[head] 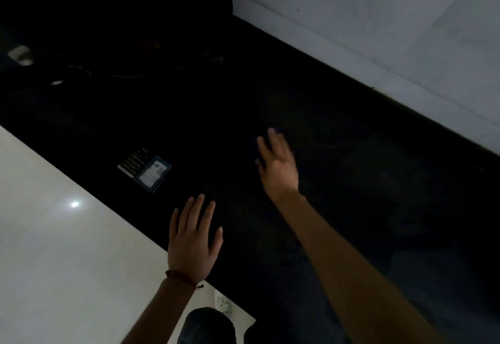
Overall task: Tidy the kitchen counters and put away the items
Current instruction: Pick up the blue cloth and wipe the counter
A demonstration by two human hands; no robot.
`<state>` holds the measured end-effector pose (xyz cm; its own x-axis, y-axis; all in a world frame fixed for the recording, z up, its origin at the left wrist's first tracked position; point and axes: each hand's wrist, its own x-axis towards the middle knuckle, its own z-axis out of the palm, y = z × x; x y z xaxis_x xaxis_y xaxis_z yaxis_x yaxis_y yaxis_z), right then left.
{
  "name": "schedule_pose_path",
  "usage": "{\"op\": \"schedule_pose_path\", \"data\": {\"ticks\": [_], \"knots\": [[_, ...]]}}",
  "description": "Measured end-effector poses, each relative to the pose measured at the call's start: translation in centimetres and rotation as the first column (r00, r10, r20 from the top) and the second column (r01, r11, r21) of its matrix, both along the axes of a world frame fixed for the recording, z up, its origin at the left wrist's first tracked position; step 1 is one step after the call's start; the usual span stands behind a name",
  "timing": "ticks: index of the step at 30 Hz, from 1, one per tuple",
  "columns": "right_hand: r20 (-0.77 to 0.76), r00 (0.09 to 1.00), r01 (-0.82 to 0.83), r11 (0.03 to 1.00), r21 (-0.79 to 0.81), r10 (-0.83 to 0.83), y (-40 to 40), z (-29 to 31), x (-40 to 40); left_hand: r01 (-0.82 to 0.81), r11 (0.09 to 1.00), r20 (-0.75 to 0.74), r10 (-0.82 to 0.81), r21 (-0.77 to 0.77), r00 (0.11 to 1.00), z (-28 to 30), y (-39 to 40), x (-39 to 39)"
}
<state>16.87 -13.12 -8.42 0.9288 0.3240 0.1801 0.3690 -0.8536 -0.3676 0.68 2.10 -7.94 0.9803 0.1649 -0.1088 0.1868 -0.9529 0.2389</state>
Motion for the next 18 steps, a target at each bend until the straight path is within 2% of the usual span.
{"op": "schedule_pose_path", "data": {"ticks": [2, 3, 4, 6, 7, 8, 9, 11, 12, 13, 14, 16, 17, 18], "knots": [[0.039, 0.953, -0.298, 0.951, -0.088, 0.302, -0.3, -0.9, -1.5, 0.0, 1.0, 0.006, 0.0, -0.001, 1.0, 0.0, 0.1, 0.0], [0.06, 0.928, -0.359, 0.924, -0.132, 0.369, -1.3, -0.8, -0.6, 0.0, 1.0, 0.009, 0.0, 0.001, 1.0, 0.0, 0.2, 0.0], [0.076, 0.94, -0.32, 0.937, -0.142, 0.332, -1.7, -0.6, 0.8, 0.001, 1.0, 0.009, -0.001, 0.001, 1.0, 0.0, 0.2, 0.0], [-0.011, 0.999, -0.045, 0.998, -0.052, 0.044, -1.3, -0.1, 2.8, 0.0, 1.0, 0.012, 0.0, -0.006, 1.0, -0.1, 0.3, 0.1], [-0.056, 0.996, 0.074, 0.997, -0.025, -0.076, -0.1, 0.1, 2.6, -0.002, 1.0, 0.015, 0.002, -0.008, 1.0, -0.1, 0.3, 0.1], [-0.04, 0.996, 0.077, 0.997, -0.008, -0.077, 1.1, 0.2, 1.5, -0.003, 1.0, 0.021, 0.003, -0.01, 1.0, -0.2, 0.3, 0.0], [0.011, 1.0, -0.015, 1.0, -0.007, 0.015, 2.1, 0.0, 0.1, -0.002, 1.0, 0.031, 0.002, -0.009, 1.0, -0.1, 0.3, 0.0], [0.034, 0.947, -0.316, 0.946, -0.068, 0.319, 2.1, -1.1, -3.0, 0.006, 1.0, 0.045, -0.006, 0.002, 0.999, -0.2, 0.3, 0.0], [0.023, 0.912, -0.404, 0.909, -0.101, 0.408, 1.0, -1.0, -3.0, 0.008, 1.0, 0.047, -0.009, 0.009, 0.999, -0.3, 0.3, -0.1], [0.047, 0.908, -0.408, 0.905, -0.123, 0.416, 0.0, -1.1, -2.0, 0.012, 1.0, 0.05, -0.013, 0.015, 0.999, -0.3, 0.3, -0.1], [0.073, 0.94, -0.322, 0.938, -0.128, 0.332, -0.6, -1.1, -0.7, 0.02, 1.0, 0.05, -0.021, 0.018, 0.999, -0.3, 0.3, -0.1], [0.024, 0.999, -0.033, 0.999, -0.041, 0.034, -1.0, -0.5, 0.8, 0.023, 1.0, 0.04, -0.023, 0.011, 0.999, -0.3, 0.3, -0.1], [-0.022, 0.998, 0.053, 0.998, -0.018, -0.054, -0.6, -0.2, 0.5, 0.021, 1.0, 0.048, -0.021, 0.006, 0.999, -0.4, 0.4, -0.1], [-0.036, 0.998, 0.058, 0.998, -0.016, -0.058, -0.1, -0.2, -0.4, 0.021, 1.0, 0.06, -0.021, 0.005, 0.998, -0.5, 0.4, -0.1]]}}
